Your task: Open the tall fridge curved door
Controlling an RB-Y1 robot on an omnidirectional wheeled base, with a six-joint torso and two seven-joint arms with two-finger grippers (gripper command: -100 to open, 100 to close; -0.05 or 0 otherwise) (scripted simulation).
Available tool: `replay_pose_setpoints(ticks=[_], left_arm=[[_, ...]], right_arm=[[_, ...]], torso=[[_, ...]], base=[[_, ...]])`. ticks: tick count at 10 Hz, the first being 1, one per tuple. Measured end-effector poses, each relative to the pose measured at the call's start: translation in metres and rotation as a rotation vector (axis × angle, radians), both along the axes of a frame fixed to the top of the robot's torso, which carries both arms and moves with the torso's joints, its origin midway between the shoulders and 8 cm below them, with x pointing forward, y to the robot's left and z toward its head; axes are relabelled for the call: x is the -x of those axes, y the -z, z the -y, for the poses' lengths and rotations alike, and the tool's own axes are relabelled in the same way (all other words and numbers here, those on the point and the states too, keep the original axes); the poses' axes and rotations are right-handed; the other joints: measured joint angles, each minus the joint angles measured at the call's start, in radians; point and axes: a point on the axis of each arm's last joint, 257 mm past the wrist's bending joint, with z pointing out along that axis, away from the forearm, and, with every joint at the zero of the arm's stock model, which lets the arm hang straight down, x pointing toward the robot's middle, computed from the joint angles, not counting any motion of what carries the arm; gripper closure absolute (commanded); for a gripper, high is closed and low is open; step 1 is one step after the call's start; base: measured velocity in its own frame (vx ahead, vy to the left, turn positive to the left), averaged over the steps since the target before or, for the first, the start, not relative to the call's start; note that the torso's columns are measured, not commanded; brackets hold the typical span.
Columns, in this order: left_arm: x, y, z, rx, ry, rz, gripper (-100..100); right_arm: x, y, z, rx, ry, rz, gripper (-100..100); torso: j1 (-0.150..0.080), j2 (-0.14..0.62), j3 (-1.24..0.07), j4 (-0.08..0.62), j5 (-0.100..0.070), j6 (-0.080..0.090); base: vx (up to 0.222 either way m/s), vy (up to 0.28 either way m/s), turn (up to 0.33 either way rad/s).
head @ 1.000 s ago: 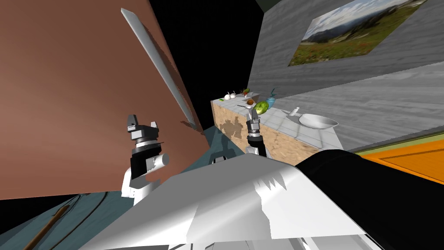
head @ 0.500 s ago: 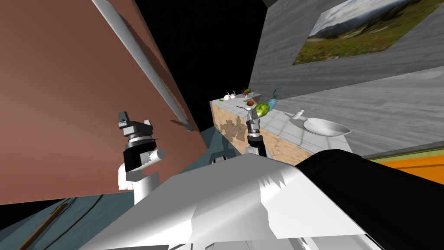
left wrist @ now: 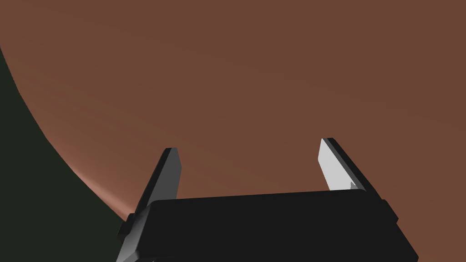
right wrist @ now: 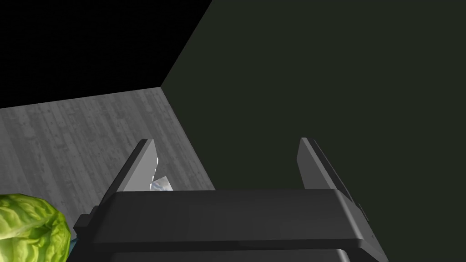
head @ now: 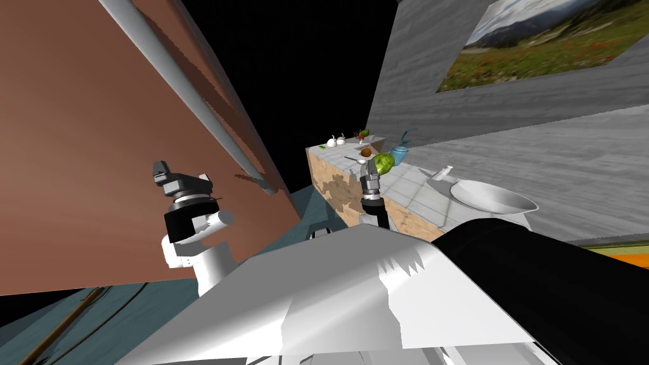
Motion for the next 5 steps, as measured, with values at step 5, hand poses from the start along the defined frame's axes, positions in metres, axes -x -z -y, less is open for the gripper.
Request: replay_pose_setpoints(ticks=[5], left_arm=[[-0.016,-0.007,-0.028,0.132,-0.01,0.008,-100]], right_arm=[[0.0,0.0,0.0,0.0,0.0,0.0,0]], torso=[[0.002,-0.001,0.0,0.0,0.0,0.0]], base=[[0.04,-0.11,0.065]])
